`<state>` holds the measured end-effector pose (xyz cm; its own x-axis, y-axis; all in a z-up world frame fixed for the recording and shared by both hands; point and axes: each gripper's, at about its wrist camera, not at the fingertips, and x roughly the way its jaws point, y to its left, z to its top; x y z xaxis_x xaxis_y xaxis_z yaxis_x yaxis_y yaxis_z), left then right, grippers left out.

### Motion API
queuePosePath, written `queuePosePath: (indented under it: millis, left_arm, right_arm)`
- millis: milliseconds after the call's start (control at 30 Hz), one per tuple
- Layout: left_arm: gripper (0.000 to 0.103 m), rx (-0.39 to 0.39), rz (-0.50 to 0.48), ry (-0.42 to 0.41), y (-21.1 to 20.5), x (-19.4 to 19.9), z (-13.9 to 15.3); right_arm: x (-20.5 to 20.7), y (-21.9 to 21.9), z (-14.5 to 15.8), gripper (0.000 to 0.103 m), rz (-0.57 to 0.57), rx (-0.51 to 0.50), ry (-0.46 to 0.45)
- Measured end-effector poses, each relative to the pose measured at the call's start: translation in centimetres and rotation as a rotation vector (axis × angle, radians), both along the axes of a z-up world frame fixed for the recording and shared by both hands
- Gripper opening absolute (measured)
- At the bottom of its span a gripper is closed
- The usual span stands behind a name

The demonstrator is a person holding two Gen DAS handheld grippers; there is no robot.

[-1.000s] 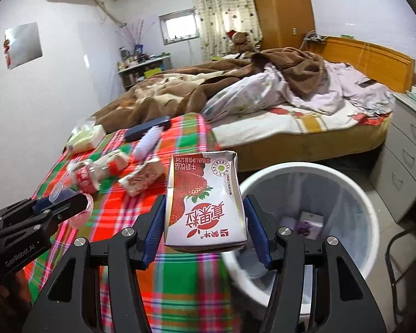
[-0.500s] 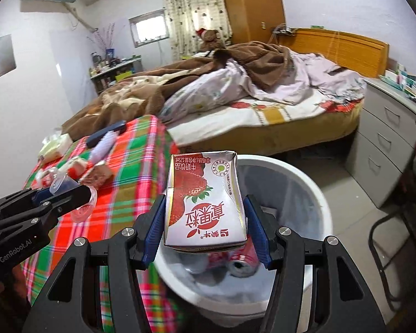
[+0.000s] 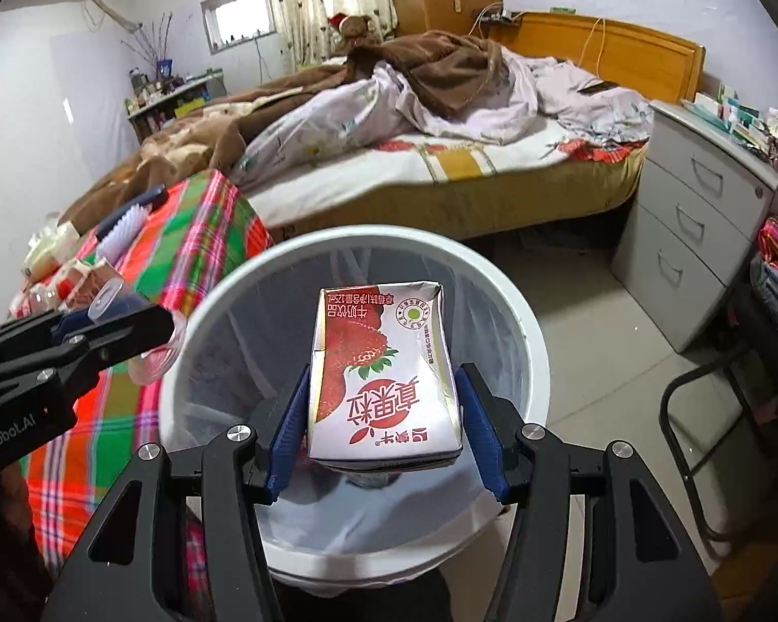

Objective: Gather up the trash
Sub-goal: 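Open both tools over the white bin to drop cup and carton, then grasp the red cola bottle with the left tool while the right tool grasps the patterned paper cup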

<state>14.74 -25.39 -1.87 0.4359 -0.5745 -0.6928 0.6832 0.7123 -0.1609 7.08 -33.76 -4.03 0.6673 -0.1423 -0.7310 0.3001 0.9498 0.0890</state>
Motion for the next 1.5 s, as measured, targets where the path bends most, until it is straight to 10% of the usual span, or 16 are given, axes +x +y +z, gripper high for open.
queuePosePath:
  millis: [300,467,1500]
  left_arm:
    - [0.031,0.015,-0.012,0.034,-1.1,0.4,-1.4]
    - [0.05,0.003,-0.006,0.034,-0.9,0.5,-1.5]
    - [0.051,-0.067,0.171,-0.069,9.8,-1.5,2.7]
  right_arm:
    - [-0.1,-0.2,-0.9,0.058,0.018,-0.006,0.041]
    - [-0.1,-0.2,-0.8,0.067,0.025,-0.009,0.039]
    - [0.1,5.2,3.6,0.069,0.113,-0.069,-0.116]
